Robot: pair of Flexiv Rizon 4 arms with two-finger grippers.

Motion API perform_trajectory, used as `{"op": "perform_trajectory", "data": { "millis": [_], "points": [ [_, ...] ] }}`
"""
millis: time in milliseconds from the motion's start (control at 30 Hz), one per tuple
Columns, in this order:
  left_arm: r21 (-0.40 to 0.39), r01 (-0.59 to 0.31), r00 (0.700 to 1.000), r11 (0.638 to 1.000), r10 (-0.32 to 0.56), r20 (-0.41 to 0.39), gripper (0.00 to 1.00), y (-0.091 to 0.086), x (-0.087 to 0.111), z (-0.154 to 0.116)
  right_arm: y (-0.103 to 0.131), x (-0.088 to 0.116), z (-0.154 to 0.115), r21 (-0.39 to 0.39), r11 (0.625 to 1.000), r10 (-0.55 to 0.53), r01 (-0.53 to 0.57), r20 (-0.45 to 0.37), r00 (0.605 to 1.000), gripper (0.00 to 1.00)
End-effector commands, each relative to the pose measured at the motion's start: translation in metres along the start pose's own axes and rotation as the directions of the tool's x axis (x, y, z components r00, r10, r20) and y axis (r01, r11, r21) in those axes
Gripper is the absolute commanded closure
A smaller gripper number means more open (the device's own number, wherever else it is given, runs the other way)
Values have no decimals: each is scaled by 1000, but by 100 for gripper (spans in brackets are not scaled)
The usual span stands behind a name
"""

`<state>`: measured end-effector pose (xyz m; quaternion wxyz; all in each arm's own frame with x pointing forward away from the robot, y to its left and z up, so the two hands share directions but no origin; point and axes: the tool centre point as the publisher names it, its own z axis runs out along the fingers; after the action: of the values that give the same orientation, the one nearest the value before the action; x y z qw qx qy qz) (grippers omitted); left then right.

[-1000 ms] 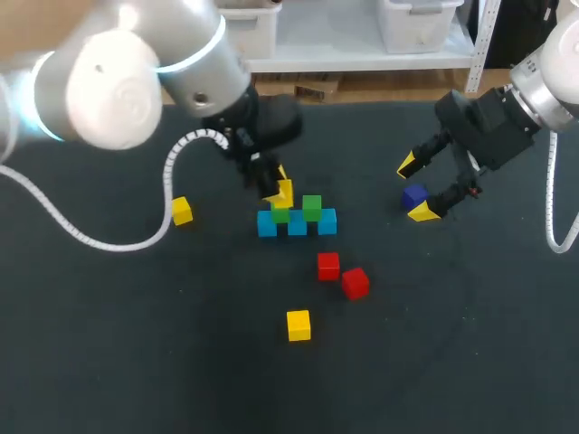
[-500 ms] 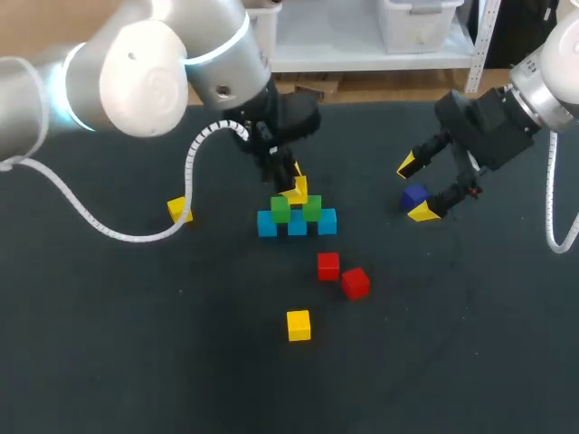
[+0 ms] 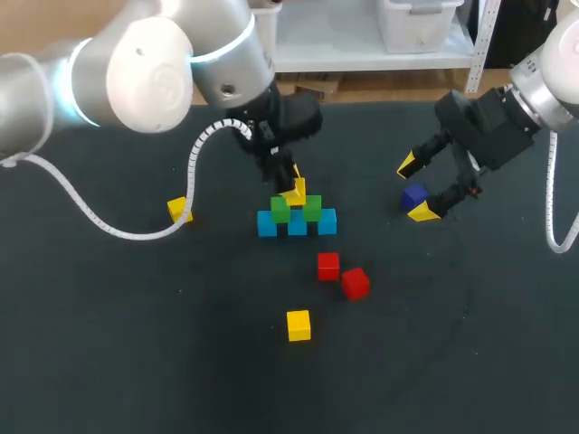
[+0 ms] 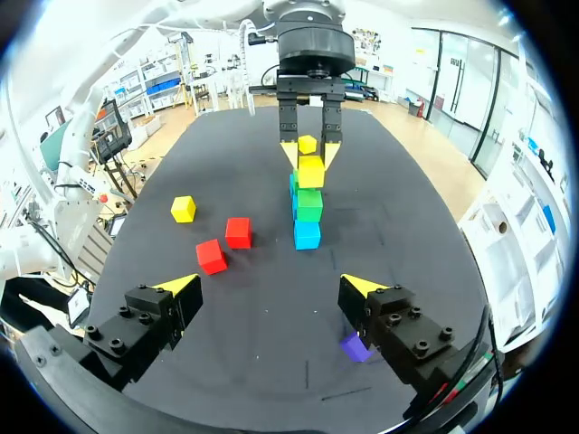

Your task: Place the blue cubes, place green cubes on the blue cubes, place the yellow cubes on the green cubes, then place the red cubes on the yellow cubes, and place purple cube on the red cubes.

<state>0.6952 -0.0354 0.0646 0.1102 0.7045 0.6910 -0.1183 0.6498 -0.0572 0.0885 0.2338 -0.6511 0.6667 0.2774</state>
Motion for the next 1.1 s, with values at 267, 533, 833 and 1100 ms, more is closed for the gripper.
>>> {"op": "perform_trajectory", "data": {
  "millis": [267, 533, 833, 1100],
  "points": [
    [12, -4, 1000, 1000, 4, -12, 100, 1, -2, 3, -1, 0, 0, -1, 1000, -1, 1, 2, 1000, 0],
    [14, -3, 1000, 1000, 4, -19, 100, 0, 0, 4, -1, 0, 0, -1, 1000, -1, 1, 2, 1000, 0],
    [16, -2, 1000, 1000, 3, -21, 100, 1, 0, 4, -1, 0, 0, -1, 1000, -1, 1, 2, 1000, 0],
    [18, -3, 1000, 1000, 4, -25, 93, 1, 0, 5, -1, 0, 0, -1, 1000, -1, 1, 2, 1000, 0]
  ]
}}
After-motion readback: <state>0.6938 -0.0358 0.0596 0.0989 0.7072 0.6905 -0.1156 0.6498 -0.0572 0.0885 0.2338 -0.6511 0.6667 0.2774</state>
